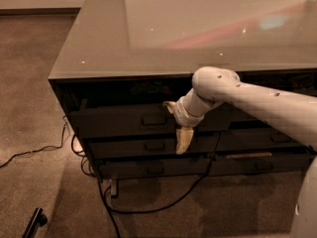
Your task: Open top drawer
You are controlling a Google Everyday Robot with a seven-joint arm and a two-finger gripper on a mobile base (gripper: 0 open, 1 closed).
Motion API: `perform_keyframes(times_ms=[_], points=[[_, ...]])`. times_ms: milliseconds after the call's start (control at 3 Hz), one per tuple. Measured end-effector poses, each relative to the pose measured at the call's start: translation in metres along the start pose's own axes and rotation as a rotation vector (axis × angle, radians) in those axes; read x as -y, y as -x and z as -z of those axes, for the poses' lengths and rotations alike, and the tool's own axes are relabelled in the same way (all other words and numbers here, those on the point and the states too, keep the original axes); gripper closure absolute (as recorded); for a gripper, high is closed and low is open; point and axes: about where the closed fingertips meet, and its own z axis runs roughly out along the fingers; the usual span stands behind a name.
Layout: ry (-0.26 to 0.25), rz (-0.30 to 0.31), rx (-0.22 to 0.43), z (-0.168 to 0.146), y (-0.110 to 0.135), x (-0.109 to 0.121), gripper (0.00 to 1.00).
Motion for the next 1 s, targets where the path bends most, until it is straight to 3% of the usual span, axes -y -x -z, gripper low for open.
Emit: perform_keyframes(times_ms=[1000], points=[[0.018,-0.014,-0.013,0.008,0.006,-0.012,0.73]])
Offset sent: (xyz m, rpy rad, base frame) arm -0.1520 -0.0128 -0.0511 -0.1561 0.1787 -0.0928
